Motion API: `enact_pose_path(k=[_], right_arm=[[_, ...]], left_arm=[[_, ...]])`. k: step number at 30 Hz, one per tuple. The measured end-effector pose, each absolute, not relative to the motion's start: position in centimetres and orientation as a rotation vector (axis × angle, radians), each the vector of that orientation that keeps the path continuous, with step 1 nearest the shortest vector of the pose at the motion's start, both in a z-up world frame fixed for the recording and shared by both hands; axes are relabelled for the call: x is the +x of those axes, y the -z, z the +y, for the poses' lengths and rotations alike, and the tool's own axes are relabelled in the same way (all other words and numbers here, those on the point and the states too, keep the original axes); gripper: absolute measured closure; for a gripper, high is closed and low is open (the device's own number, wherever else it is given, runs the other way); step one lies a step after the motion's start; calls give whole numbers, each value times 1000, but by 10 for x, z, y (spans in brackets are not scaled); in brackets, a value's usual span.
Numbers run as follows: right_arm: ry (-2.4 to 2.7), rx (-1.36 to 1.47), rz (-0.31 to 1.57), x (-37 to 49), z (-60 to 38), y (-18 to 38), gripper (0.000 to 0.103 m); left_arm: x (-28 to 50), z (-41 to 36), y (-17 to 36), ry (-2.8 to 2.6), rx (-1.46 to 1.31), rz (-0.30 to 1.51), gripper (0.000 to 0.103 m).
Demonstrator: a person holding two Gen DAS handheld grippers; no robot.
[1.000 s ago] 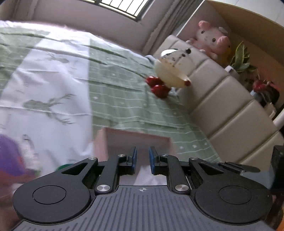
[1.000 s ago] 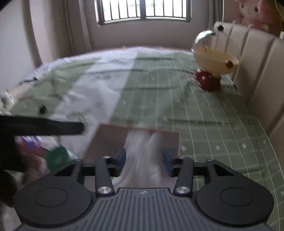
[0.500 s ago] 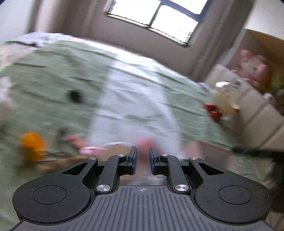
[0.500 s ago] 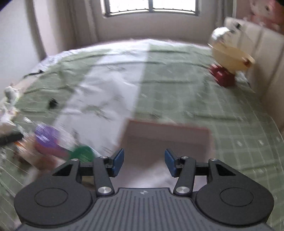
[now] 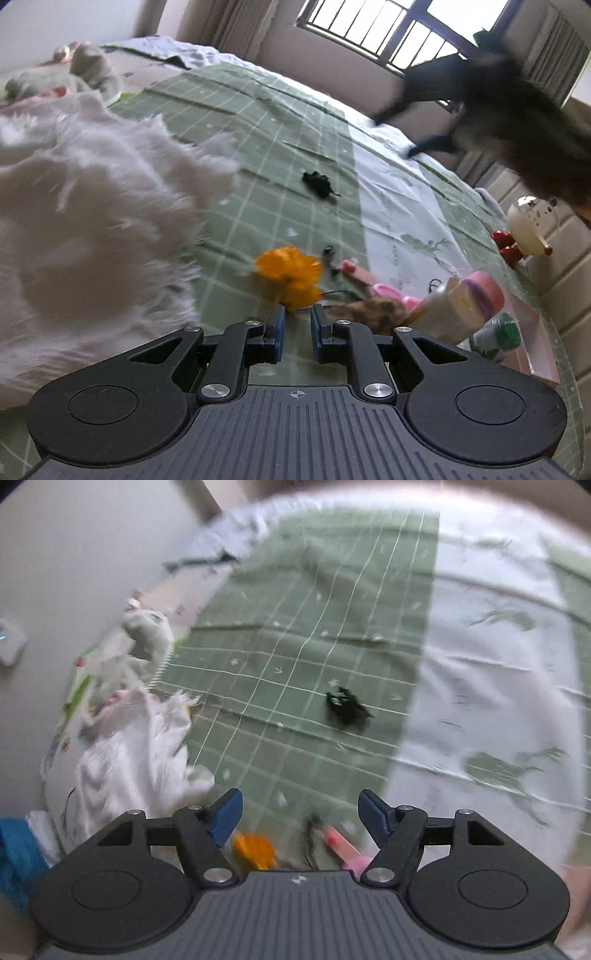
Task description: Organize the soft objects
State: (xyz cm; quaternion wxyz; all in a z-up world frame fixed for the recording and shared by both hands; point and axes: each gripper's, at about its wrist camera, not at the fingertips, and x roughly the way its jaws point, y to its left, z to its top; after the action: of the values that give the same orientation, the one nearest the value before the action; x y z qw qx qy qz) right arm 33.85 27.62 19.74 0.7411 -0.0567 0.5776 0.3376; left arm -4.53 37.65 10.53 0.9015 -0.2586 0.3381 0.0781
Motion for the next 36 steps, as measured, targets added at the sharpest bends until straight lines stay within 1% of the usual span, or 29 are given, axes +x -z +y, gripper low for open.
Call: enact_pose_path(k=[2, 5, 7, 11, 12, 13, 14, 15, 18, 22, 25, 28, 31, 33, 36], right_arm=[[-735, -190, 1268, 359, 321, -169, 33], [-619, -362, 1208, 379, 369, -123, 33], [-527, -473, 1172, 387, 388, -99, 34], [-447, -529, 1137, 395, 404, -59, 34], [-426, -551, 1125, 395, 407, -50, 37], [-408, -566, 1109, 395, 411, -42, 48], [-401, -563, 1096, 394, 411, -39, 55], [-406, -544, 1087, 390, 411, -40, 68], [-462, -533, 1068, 372, 413, -58, 70], [-684, -398, 1077, 314, 391, -130, 70], [-893, -336, 1042, 247, 348, -188, 70], [-1040, -343, 956, 180, 284, -222, 70], [-1074, -360, 887, 134, 216, -227, 70], [-1054, -391, 862, 112, 176, -217, 70], [-1023, -471, 894, 81, 129, -178, 70]], left_arm=[[-55, 389, -93, -147, -571, 686, 87], [-69, 399, -71, -100, -622, 674, 87], [-76, 403, -59, -81, -638, 672, 87], [-86, 409, -43, -80, -682, 663, 87], [-88, 410, -42, -80, -685, 659, 87], [-90, 409, -41, -82, -683, 654, 87], [-91, 410, -41, -88, -678, 652, 87], [-91, 410, -42, -99, -672, 658, 87], [-86, 402, -49, -136, -643, 673, 87], [-68, 378, -64, -144, -569, 698, 87], [-48, 361, -76, -155, -522, 717, 87], [-25, 343, -90, -121, -420, 738, 86], [2, 328, -102, -61, -291, 771, 86], [23, 319, -104, -17, -235, 795, 86], [49, 302, -106, 70, -126, 835, 85]])
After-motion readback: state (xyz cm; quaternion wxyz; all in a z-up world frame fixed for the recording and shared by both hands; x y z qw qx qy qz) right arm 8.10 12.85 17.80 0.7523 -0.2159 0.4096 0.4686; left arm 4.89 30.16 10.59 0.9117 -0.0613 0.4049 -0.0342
